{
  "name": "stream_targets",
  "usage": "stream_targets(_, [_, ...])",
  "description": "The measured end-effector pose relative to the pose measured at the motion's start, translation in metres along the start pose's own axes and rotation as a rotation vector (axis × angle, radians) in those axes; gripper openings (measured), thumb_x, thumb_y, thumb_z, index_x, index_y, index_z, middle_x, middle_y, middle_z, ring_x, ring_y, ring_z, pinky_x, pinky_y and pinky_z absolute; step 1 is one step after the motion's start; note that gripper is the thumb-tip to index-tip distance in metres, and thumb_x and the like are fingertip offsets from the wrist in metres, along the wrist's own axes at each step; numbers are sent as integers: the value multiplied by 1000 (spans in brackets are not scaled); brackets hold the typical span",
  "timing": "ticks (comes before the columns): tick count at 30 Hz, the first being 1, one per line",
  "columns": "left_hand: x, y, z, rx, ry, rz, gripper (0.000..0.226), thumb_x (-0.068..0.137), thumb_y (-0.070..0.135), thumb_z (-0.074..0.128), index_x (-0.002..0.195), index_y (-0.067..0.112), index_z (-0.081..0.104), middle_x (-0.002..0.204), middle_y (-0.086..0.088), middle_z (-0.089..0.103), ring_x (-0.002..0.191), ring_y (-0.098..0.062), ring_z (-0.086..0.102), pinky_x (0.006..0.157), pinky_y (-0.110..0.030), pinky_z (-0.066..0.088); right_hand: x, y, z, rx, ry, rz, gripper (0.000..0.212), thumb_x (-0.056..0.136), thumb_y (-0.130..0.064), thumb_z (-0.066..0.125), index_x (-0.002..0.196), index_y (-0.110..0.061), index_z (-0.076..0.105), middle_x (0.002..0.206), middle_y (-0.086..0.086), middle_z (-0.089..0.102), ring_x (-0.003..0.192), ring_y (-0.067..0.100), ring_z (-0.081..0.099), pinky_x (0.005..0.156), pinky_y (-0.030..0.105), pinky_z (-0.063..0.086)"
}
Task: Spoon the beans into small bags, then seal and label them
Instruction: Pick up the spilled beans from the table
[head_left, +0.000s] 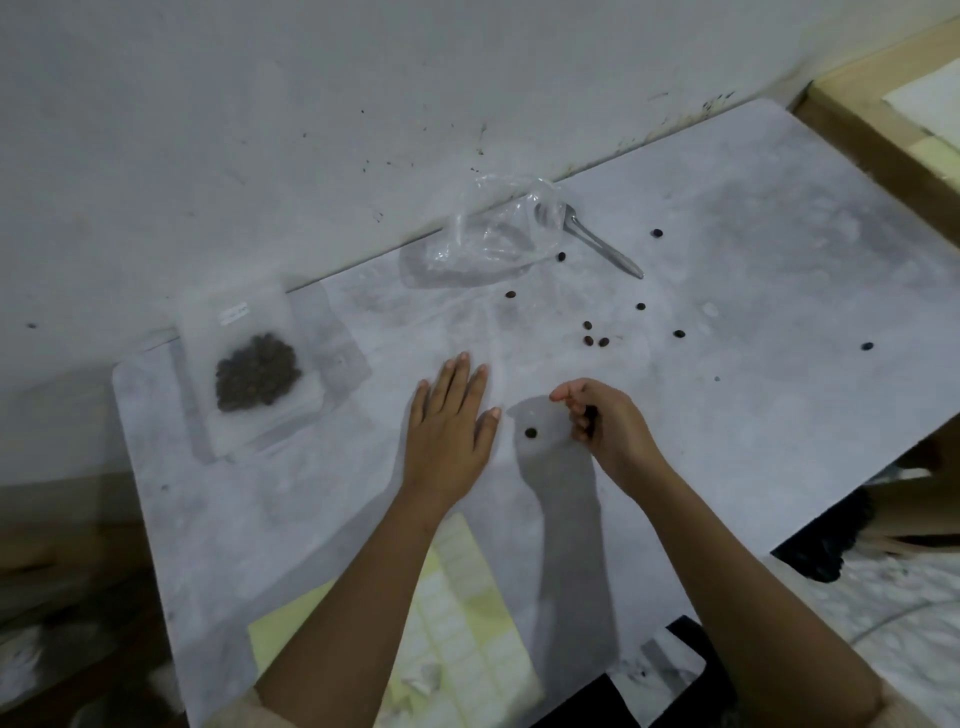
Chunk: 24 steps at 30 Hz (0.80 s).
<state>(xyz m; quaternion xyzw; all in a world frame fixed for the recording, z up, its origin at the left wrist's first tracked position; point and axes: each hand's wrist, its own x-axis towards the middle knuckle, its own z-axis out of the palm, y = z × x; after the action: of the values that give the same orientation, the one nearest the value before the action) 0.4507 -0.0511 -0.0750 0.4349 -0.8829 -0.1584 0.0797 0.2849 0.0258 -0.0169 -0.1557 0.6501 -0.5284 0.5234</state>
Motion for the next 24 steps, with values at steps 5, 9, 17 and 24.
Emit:
stream_targets(5, [-9,-3,0,25,22,21,61,94,46,15,148,19,27,157,-1,17,145,-14,11,114,-30,-5,-4,15,5,-791,21,-281,12,88,-17,59,87,-7,66,77,-8,53,69,2,47,63,7,35])
stream_targets(9, [-9,-4,0,23,20,27,62,93,47,13,148,19,25,157,-1,16,145,-15,10,114,-29,-6,-1,27,12,-993,-13,-389,20,79,-20,72,93,-9,62,85,-4,44,71,8,43,62,6,33])
stream_targets(17, [-10,-4,1,7,24,17,61,94,47,14,148,20,25,157,0,16,145,-14,9,116,-33,-1,1,24,11,-1026,-95,-365,10,86,-17,65,84,-9,60,76,-10,39,71,10,43,62,11,33])
stream_targets(24, [-8,0,1,-24,32,-9,60,93,46,18,146,21,30,156,1,19,145,-13,11,116,-34,2,2,7,9,-685,-34,-238,22,94,-26,52,74,-17,52,65,-7,42,60,5,40,56,10,35])
